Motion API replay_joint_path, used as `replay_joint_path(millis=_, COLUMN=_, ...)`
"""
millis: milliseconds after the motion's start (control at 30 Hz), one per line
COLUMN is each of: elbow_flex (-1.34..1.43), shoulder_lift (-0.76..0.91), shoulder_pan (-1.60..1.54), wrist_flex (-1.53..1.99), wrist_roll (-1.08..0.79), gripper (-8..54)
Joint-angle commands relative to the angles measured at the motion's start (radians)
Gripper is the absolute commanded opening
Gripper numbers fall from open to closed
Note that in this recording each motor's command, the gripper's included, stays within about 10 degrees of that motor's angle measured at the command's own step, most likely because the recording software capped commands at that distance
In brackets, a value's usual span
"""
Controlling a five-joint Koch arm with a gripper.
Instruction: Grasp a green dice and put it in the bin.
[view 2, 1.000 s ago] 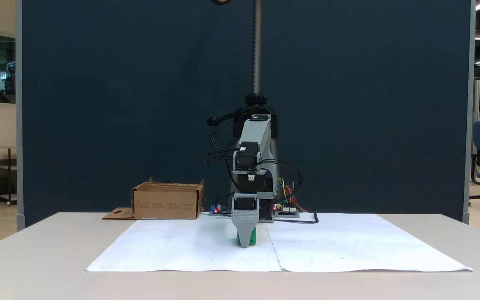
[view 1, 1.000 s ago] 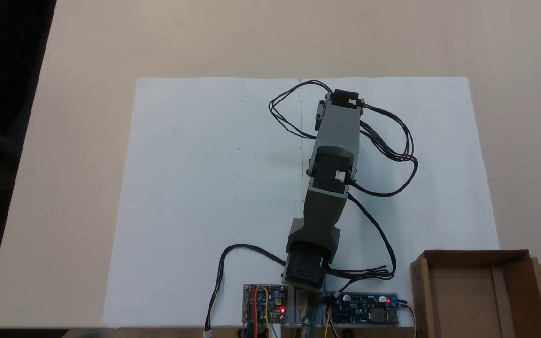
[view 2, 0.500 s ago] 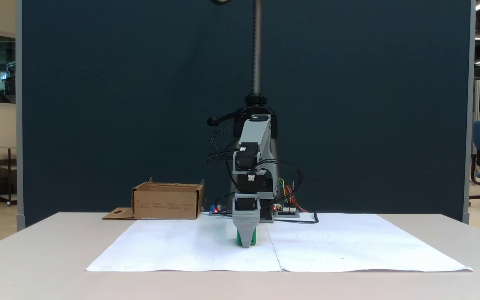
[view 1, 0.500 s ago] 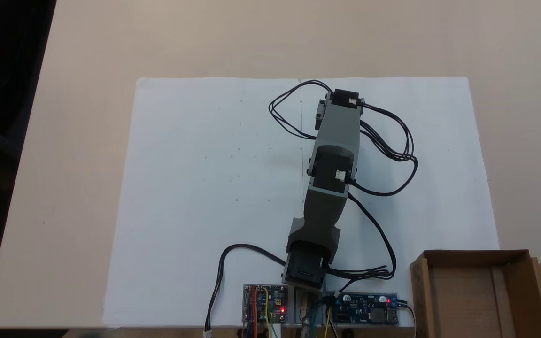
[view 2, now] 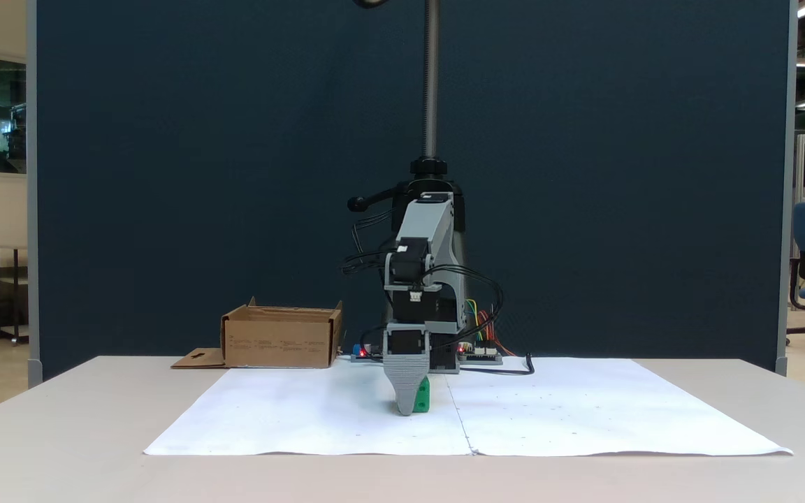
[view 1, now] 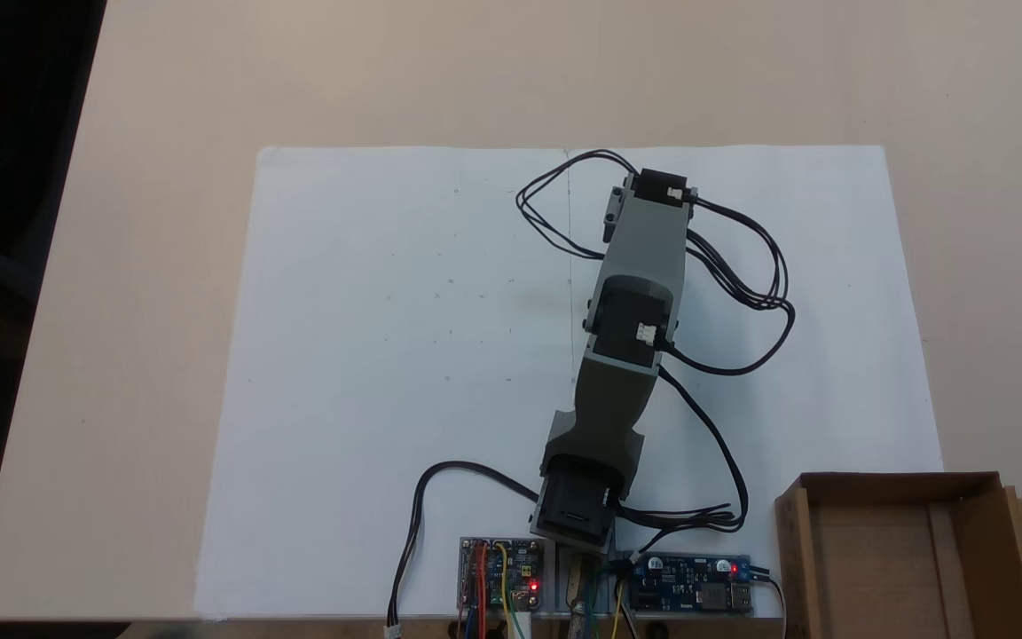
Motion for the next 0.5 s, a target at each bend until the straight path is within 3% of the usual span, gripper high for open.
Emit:
replay_joint_path(millis=0, elbow_flex=-0.018, shoulder_lift=0.014, shoulder_pan=0.015, wrist_flex=-0.04, wrist_roll=-0.075, gripper=23.2)
replay_joint_path(millis=133, elbow_flex=-0.017, shoulder_lift=0.017, shoulder_pan=0.015, wrist_flex=-0.04, wrist_roll=-0.074, gripper=12.1)
replay_joint_path(millis=467, elbow_flex=-0.015, shoulder_lift=0.02, shoulder_pan=0.015, wrist_flex=-0.034, wrist_roll=-0.072, gripper=12.1)
